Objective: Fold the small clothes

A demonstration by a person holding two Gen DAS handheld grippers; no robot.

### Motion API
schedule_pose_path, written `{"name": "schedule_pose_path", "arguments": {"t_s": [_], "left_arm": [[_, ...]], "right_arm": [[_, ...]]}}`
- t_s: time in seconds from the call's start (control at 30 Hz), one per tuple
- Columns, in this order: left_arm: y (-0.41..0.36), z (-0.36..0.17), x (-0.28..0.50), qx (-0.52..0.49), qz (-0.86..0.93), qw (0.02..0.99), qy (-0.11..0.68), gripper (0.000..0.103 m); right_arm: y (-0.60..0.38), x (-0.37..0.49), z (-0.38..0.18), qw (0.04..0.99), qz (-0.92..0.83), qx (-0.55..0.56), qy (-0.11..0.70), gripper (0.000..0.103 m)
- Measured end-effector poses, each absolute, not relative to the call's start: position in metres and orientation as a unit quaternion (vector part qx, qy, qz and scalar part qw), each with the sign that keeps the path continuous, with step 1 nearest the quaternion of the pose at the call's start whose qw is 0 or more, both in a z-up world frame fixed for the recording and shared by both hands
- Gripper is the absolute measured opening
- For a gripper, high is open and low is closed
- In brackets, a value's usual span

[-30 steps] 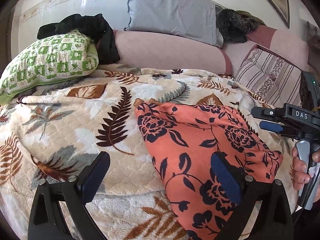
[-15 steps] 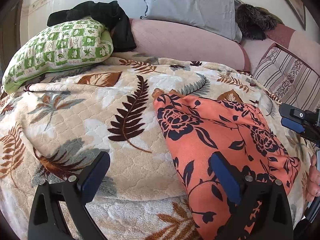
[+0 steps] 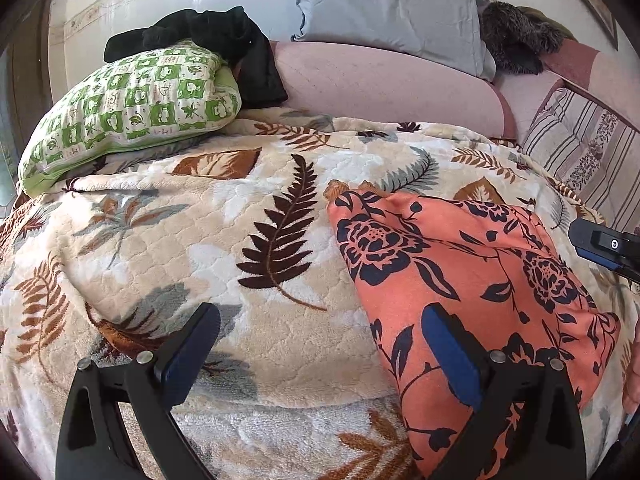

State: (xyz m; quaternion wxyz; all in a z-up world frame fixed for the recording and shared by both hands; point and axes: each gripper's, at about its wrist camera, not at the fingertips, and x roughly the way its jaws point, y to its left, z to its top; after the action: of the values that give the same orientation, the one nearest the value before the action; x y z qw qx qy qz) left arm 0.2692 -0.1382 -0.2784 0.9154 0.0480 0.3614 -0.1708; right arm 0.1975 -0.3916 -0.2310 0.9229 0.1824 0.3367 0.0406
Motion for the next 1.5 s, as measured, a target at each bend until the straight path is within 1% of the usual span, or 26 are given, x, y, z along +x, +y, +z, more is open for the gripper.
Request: {"name": "schedule_pose_path", "arguments": {"t_s": [0.7, 1.0, 1.5], "left_arm": [[-0.139, -0.282, 0.275, 0.038, -0.182, 0.910, 0.370, 0.101], [-0.142, -0.283, 0.273, 0.043, -0.176, 0.914, 0.363, 0.101], [-0.145, -0.274, 0.267, 0.039, -0.192, 0.910, 0.366, 0.101]], "right_arm": [[-0.408, 0.195, -0.239, 0.917, 0.030, 0.187, 0.352, 0.084], [-0.437, 0.186, -0.240, 0.913, 0.016, 0.212, 0.348, 0.084], [-0.447, 0.187, -0.250, 0.902, 0.016, 0.237, 0.361, 0.084]]}}
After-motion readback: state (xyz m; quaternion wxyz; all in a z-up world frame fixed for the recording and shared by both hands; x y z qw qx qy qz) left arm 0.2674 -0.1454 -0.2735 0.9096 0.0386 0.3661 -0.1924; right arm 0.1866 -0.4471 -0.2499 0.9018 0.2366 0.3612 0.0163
